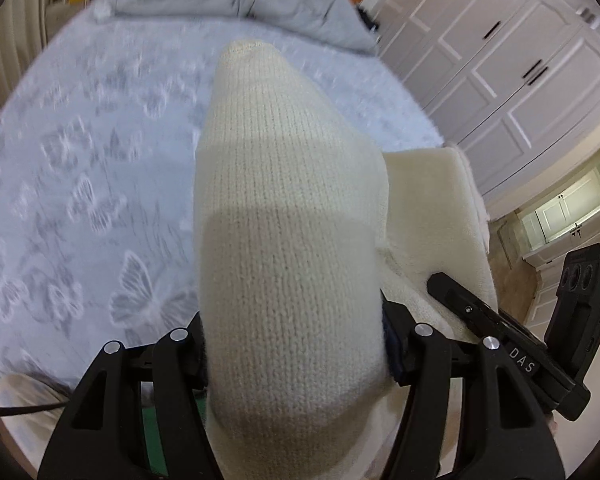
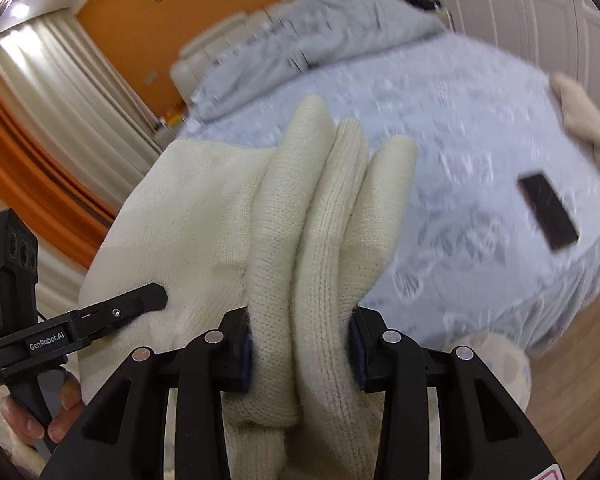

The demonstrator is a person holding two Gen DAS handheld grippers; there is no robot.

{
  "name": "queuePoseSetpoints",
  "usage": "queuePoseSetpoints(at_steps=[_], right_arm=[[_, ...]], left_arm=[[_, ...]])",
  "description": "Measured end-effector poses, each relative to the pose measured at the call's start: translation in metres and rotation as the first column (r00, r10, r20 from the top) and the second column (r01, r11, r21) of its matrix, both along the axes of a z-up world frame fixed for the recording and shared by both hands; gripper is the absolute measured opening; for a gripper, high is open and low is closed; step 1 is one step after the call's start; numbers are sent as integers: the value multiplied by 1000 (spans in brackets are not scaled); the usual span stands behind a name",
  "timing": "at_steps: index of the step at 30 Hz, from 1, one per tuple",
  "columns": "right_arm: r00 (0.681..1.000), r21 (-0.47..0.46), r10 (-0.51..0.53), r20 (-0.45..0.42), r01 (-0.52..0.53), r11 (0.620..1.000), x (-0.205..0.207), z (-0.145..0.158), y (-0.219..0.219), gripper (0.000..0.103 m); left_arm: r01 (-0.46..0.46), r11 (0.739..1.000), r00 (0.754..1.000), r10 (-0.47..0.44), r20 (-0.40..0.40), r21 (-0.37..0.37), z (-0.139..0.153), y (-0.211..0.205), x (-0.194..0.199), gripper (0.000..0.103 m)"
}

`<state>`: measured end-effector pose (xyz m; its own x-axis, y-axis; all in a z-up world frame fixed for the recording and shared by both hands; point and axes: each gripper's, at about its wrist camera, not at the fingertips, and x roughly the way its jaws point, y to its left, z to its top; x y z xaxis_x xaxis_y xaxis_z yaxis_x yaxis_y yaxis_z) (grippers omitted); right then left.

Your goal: Fold small clothes

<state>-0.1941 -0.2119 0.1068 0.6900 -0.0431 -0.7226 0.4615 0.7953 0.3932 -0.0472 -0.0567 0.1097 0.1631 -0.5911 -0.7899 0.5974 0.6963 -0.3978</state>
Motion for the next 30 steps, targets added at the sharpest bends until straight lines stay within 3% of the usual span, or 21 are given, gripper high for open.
queuePoseSetpoints(at_steps=[8,15,30], right_arm=[[988,-117,21,153,-3,993,-4,64,11,36],[967,-230,73,243,-16,973,8,110,30,36],[915,-311,226,335,-119,943,79,153,62,36]], left_arm=[[-10,997,987,22,156,-80,68,12,-8,60],[-25,992,956,59,286,-121,110,25,-7,60],[-53,976,916,132,378,-213,151,85,49,60]])
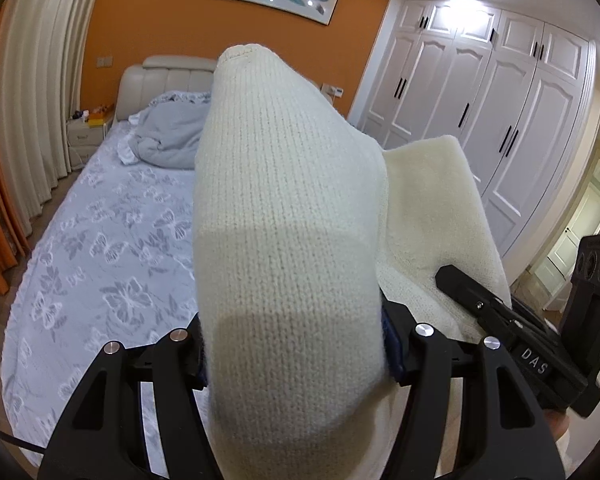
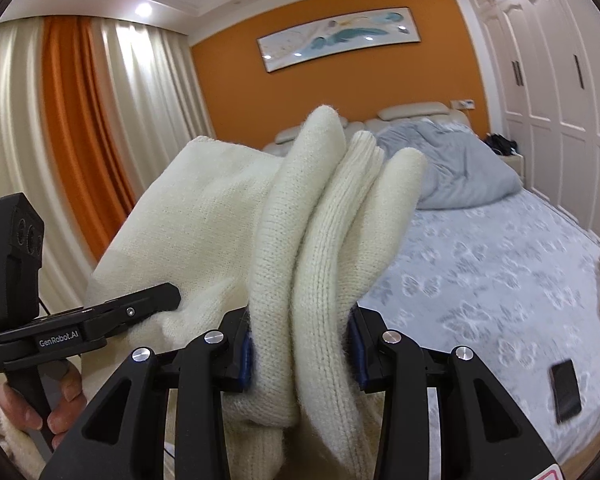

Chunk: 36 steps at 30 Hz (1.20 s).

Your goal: Fold small clothes

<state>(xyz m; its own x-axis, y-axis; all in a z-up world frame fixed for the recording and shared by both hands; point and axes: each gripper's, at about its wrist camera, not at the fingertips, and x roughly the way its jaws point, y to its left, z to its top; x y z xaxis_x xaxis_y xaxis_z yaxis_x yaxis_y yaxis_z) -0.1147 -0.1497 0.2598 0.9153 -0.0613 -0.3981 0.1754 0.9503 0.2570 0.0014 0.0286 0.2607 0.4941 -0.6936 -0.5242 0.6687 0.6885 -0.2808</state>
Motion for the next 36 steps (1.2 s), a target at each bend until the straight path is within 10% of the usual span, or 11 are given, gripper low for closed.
queuePoseSetpoints(at_steps=[27,32,36], right_arm=[[969,158,118,-215,-85,984,138,-145,2,36],[933,220,118,-341,-43,975,156,-231,-8,39],[820,266,101,-564,64,962,170,-341,-16,40]], left_arm=[[-82,996,974,77,-212,-16,-160,22,122,61],[-84,995,956,93,-279,45,-223,14,138,62],[-110,979,888,175,-425,174,-330,5,155,62]])
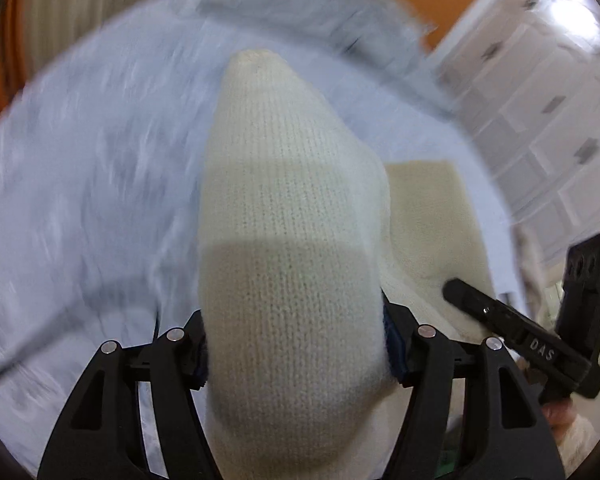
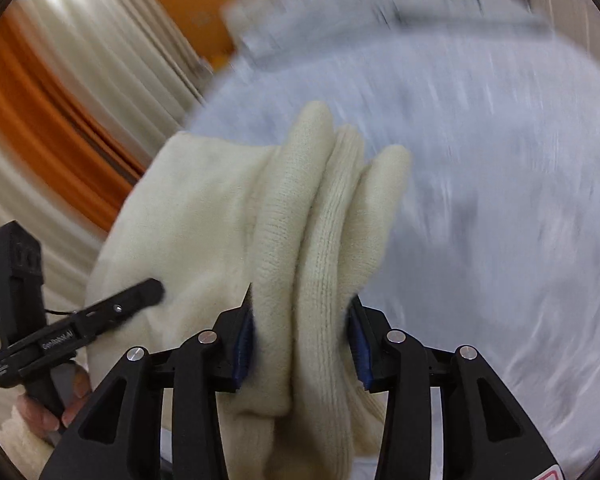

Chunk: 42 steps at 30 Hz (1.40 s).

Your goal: Fold small clothes

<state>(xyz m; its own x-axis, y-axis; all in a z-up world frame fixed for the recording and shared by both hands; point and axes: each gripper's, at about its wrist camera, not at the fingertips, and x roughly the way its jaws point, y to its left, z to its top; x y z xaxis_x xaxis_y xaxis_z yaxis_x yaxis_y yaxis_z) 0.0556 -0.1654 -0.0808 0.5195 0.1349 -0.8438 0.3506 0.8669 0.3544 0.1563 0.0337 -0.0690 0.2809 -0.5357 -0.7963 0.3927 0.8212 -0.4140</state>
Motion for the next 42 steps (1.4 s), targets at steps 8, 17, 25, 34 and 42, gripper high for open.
queuePoseSetpoints(at_steps=[8,17,25,34,42], right_arm=[[999,30,-46,19,45,999,-5,-2,-9,56],[998,7,19,-55,-19,1000,31,-30,-2,62],[983,65,44,-176,-33,997,43,-44,-9,68],[968,40,-12,-251,22,999,49,-42,-7,74],[999,-2,-7,-40,7,1000,21,-44,-2,76]], left_arm=[[-130,992,985,128,-116,-2,-46,29,-4,78],[-138,990,981,139,-133,15,-62,26,0,86],[-119,978,984,139,-114,170,-64,8,0,95],[-109,962,977,150,-152,250,-66,-2,14,98],[-175,981,982,180,-65,79,-78,19,-3,98]])
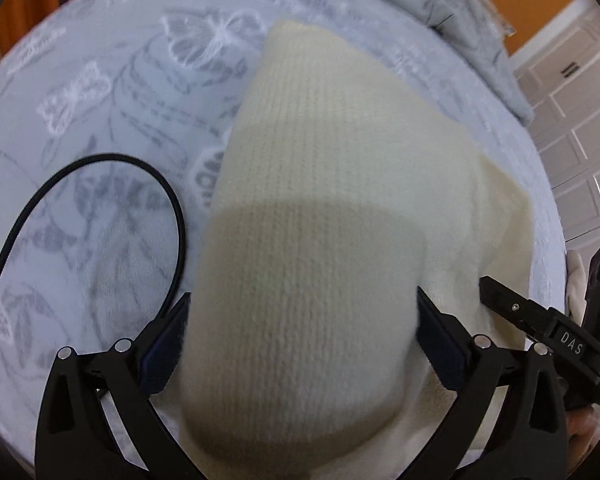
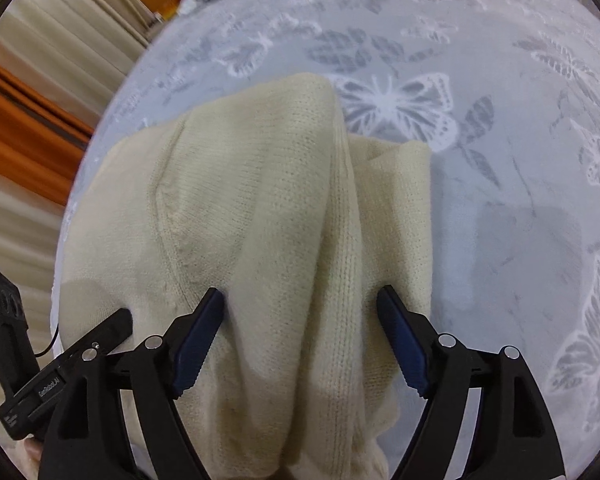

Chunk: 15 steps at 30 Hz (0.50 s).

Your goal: Fold small clothes

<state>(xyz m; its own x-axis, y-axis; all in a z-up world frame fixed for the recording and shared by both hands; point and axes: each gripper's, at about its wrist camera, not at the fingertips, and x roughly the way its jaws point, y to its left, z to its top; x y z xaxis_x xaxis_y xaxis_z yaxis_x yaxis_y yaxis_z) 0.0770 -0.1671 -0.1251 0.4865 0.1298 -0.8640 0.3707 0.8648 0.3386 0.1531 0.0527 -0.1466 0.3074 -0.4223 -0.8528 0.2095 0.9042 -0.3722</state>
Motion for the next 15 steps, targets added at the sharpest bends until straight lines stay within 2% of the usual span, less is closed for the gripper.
queuePoseSetpoints(at_steps=[2,5,8,9,10,12,15], right_arm=[[999,-27,-26,26,27,999,-8,3,5,76],[999,-86,-44,-14,42,995,-12,14,17,78],[998,-151,-5,-59,-4,989,-4,22,28,79],[997,-166,7,-73,-19,986,-3,22,30,76],[997,-153,35,-66,-44,987,-2,22,32,48],[995,-178,68,-68,-79,981,2,33,36,24],[993,-162,98,60,-88,983,3,75,35,22]], left_arm=[[-3,1000,999,4,35,-7,0,2,-6,98],[-57,998,998,57,-14,-30,0,7,-8,98],[-81,996,995,79,-66,-29,1,8,-5,98],[-76,997,994,74,-85,-29,2,8,-3,97],[-71,997,993,67,-97,-36,3,7,-2,92],[-71,996,992,65,-109,-47,10,5,0,77],[-70,995,997,68,-31,-66,36,5,-4,68]])
